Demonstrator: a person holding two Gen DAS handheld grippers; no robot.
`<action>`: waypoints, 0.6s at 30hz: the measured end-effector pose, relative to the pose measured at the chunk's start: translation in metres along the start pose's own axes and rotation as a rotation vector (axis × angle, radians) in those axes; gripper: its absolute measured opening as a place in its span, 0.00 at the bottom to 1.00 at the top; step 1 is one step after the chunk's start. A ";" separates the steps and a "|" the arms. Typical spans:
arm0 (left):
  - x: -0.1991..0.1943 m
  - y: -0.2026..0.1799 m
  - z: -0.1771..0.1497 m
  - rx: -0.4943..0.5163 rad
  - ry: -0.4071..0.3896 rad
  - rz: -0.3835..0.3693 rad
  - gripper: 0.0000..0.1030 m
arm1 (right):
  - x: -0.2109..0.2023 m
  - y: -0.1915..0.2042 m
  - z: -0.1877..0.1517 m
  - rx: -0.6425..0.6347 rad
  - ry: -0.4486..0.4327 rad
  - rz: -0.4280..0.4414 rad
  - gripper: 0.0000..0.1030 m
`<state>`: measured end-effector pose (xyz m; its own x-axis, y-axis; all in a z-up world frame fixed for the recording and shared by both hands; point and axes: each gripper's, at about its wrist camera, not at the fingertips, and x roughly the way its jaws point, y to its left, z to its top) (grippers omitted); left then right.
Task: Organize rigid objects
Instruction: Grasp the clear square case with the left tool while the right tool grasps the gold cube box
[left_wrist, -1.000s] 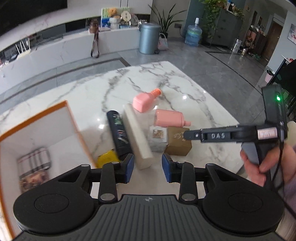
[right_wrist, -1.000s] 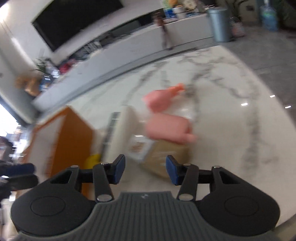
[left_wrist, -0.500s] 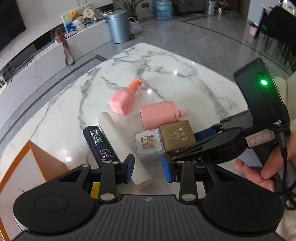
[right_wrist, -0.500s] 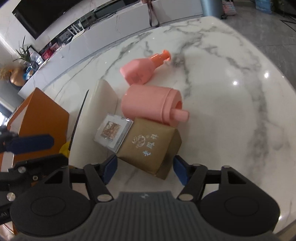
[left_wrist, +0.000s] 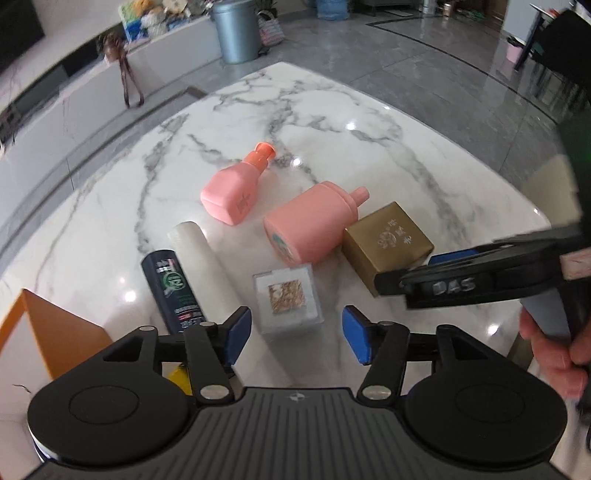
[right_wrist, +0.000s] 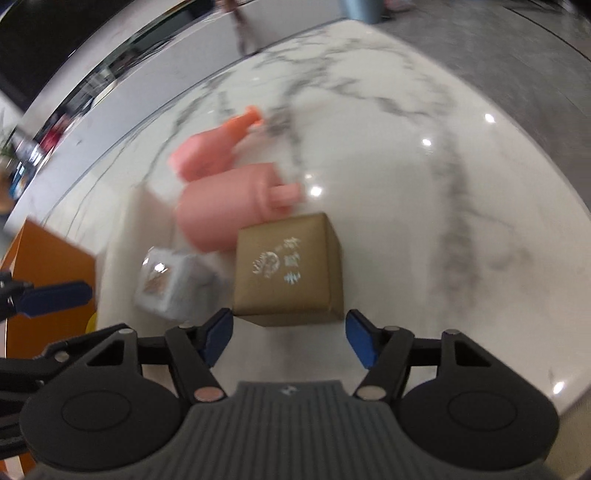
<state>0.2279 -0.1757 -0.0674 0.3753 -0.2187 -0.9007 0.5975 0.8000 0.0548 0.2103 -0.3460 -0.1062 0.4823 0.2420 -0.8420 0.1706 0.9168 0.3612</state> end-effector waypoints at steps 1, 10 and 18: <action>0.005 0.000 0.004 -0.014 0.021 0.002 0.67 | -0.004 -0.004 0.001 0.029 -0.018 0.015 0.66; 0.038 -0.011 0.019 0.031 0.092 0.067 0.66 | -0.008 0.000 0.011 -0.021 -0.106 0.034 0.67; 0.056 -0.015 0.024 0.042 0.140 0.090 0.53 | 0.001 0.000 0.018 -0.059 -0.105 0.050 0.66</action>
<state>0.2574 -0.2131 -0.1081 0.3283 -0.0648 -0.9424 0.5957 0.7884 0.1533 0.2262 -0.3509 -0.1000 0.5766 0.2563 -0.7758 0.0945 0.9222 0.3749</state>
